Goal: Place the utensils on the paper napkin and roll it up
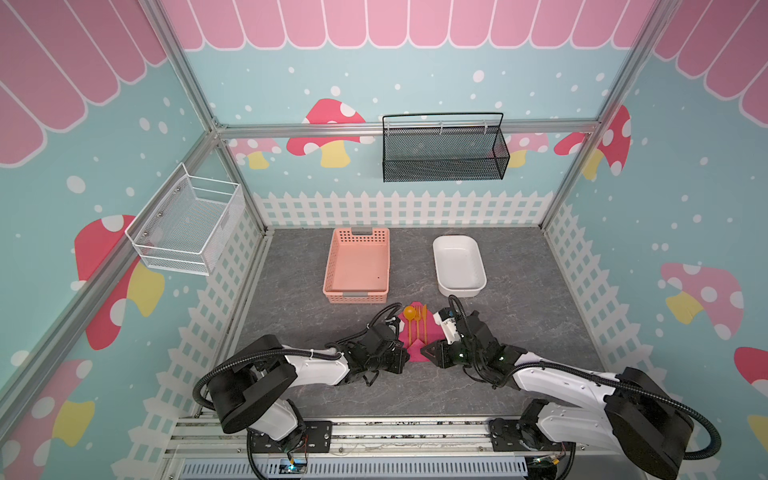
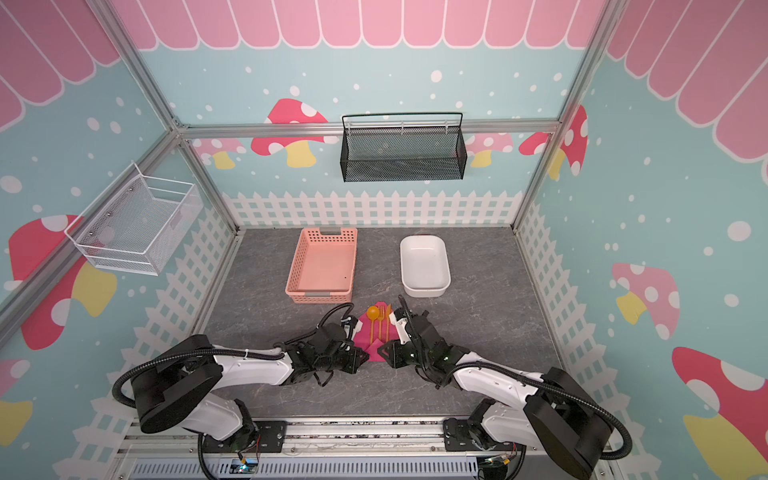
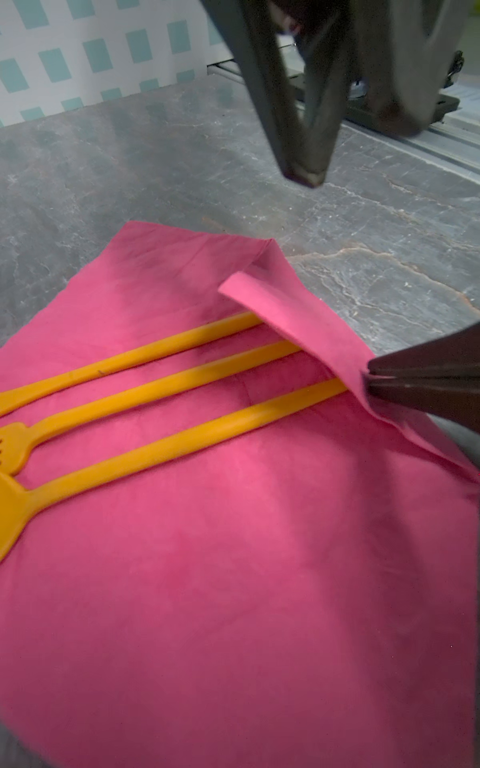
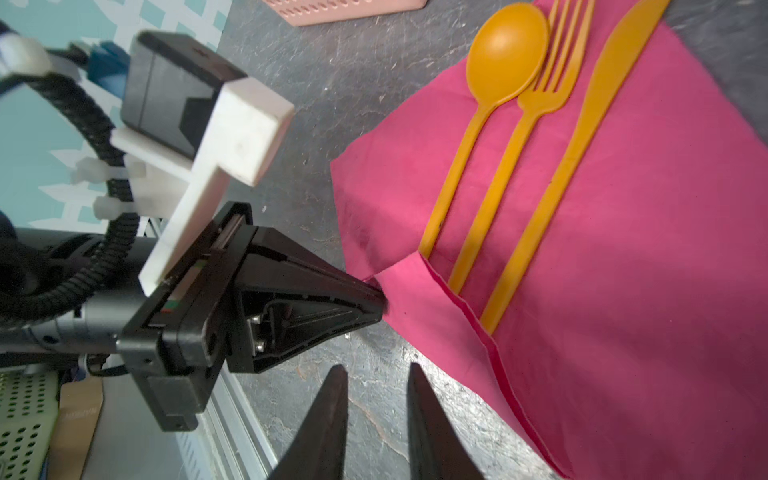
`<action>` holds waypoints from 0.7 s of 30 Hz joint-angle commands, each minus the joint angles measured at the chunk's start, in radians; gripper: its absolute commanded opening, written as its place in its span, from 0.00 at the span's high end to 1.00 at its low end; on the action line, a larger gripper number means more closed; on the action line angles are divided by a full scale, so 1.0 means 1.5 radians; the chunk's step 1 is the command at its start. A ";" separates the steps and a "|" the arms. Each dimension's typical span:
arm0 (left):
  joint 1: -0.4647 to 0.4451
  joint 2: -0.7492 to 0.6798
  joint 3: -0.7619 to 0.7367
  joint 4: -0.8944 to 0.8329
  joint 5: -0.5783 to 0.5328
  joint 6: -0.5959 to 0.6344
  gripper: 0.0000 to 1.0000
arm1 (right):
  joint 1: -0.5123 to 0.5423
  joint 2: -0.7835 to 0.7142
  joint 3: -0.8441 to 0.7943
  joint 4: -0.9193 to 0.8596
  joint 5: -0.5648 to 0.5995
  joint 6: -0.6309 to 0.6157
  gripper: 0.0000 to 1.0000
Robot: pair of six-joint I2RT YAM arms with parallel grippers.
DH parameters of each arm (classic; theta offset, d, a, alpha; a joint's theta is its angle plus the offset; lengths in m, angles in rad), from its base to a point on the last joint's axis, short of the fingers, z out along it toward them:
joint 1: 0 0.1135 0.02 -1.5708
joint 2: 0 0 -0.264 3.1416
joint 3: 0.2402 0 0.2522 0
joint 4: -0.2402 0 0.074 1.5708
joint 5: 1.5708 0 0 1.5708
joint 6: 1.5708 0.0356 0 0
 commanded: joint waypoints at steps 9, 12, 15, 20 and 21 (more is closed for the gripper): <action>0.005 0.011 0.016 0.013 -0.010 -0.006 0.97 | -0.023 0.116 -0.015 0.185 -0.097 0.059 0.83; 0.006 0.012 0.016 0.012 -0.009 -0.007 0.98 | -0.029 0.148 -0.011 0.209 -0.109 0.060 0.84; 0.007 0.016 0.018 0.009 -0.009 -0.008 0.97 | -0.037 0.177 -0.003 0.221 -0.117 0.059 0.84; 0.008 0.015 0.019 0.007 -0.011 -0.010 0.98 | -0.047 0.216 0.002 0.246 -0.131 0.058 0.84; 0.008 0.017 0.020 0.006 -0.011 -0.010 0.98 | -0.050 0.222 0.004 0.252 -0.134 0.059 0.84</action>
